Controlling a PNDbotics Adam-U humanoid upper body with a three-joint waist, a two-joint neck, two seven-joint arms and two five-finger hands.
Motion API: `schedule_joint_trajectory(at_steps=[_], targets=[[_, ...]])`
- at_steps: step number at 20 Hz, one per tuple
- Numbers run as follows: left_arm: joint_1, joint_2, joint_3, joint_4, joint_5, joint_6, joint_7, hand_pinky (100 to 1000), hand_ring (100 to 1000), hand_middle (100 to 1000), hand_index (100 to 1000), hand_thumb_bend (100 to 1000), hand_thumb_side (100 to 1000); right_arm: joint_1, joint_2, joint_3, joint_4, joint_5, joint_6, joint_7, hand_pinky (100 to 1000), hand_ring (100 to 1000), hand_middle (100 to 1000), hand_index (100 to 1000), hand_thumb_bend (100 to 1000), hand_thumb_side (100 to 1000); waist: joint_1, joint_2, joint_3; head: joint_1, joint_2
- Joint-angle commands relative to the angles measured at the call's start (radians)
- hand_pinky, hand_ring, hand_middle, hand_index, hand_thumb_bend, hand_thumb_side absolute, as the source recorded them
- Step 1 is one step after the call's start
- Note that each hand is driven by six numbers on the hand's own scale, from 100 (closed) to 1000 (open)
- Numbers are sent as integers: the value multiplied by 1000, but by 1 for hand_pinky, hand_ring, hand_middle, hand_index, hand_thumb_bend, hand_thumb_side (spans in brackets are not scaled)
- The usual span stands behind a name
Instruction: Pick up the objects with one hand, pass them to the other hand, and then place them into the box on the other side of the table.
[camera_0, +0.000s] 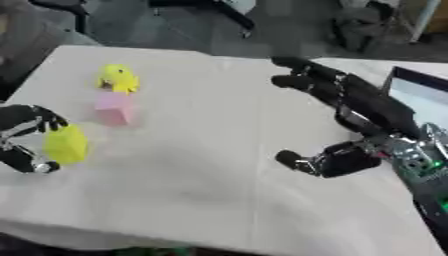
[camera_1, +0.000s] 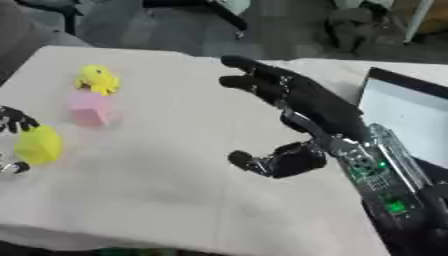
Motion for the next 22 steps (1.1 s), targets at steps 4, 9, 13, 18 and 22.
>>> schedule_joint_trajectory(at_steps=[4,9,13,18,22], targets=[[-47,14,13,86,-39,47,139,728,680,716,888,616,267,-11,-12,-5,-8,-8,-1,2,875,796,1000,955,407,318,1,-16,-4,-14,-2],[-71,2,-3,125,-15,23,101,745,708,745,907,598,273,-12,-10,-3,-7,-11,-2,3,876,795,1000,955,406,319,1,-15,-7,-16,-2],[-99,-12,-9,160,17,5,44,744,707,744,905,543,247,-11,-8,-3,-6,-12,-2,4,876,794,1000,955,405,320,0,-15,-11,-15,-2],[-128,-22,-18,196,15,-4,15,708,636,666,842,383,154,-9,-7,-3,-5,-14,-2,5,876,793,1000,954,404,320,-1,-14,-17,-11,-2],[-132,-24,-12,171,21,-6,61,651,533,542,736,297,101,-10,-6,-2,-4,-15,-3,5,876,793,1000,955,399,322,0,-13,-18,-14,-2]])
